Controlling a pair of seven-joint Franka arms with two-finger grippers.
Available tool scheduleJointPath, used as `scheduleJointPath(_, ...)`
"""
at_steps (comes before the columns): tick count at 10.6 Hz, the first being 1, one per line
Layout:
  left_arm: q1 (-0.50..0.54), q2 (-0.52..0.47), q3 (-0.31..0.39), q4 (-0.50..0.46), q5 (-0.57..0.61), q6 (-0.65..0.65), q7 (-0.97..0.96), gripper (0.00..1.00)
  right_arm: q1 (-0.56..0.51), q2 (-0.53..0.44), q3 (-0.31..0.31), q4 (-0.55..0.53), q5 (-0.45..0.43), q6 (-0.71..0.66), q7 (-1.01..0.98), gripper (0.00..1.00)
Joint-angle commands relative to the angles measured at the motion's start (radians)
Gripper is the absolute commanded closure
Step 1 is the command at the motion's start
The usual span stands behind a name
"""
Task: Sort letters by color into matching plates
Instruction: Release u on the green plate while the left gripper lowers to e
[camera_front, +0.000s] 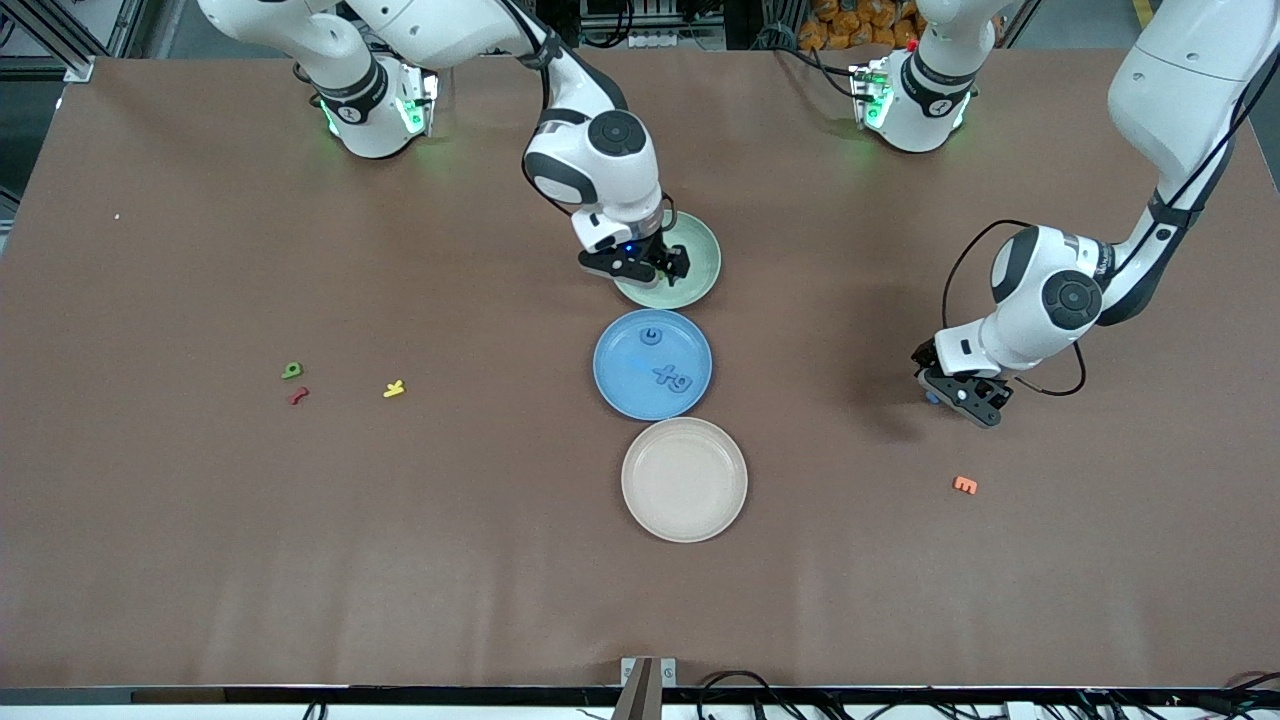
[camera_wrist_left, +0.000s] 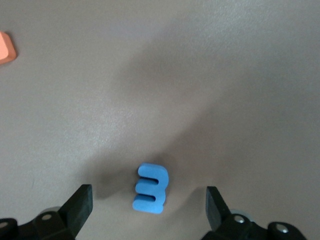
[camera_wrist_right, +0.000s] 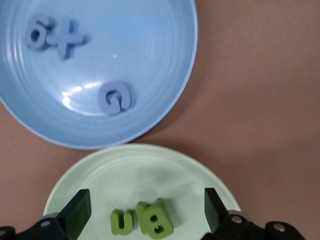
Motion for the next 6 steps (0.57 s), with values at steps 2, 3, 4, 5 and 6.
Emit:
scheduleJointPath(2, -0.009, 0.019, 0.005, 0.004, 0.039, 0.028, -0.090, 0.67, -0.143, -0.134, 0.070, -0.027, -0.012, -0.092, -0.054, 0.00)
scheduleJointPath(3, -0.009, 0.019, 0.005, 0.002, 0.041, 0.028, -0.133, 1.00, -0.181, -0.162, 0.085, -0.048, -0.010, -0.093, -0.072, 0.00)
scheduleJointPath(4, -0.009, 0.017, 0.005, 0.001, 0.042, 0.028, -0.145, 1.00, -0.226, -0.186, 0.105, -0.071, -0.009, -0.093, -0.122, 0.00)
scheduleJointPath(5, -0.009, 0.012, 0.005, -0.004, 0.042, 0.028, -0.148, 1.00, -0.252, -0.223, 0.107, -0.111, 0.007, -0.093, -0.177, 0.00)
scheduleJointPath(6, -0.009, 0.011, 0.006, -0.007, 0.042, 0.028, -0.165, 1.00, -0.269, -0.260, 0.107, -0.148, 0.051, -0.093, -0.252, 0.00)
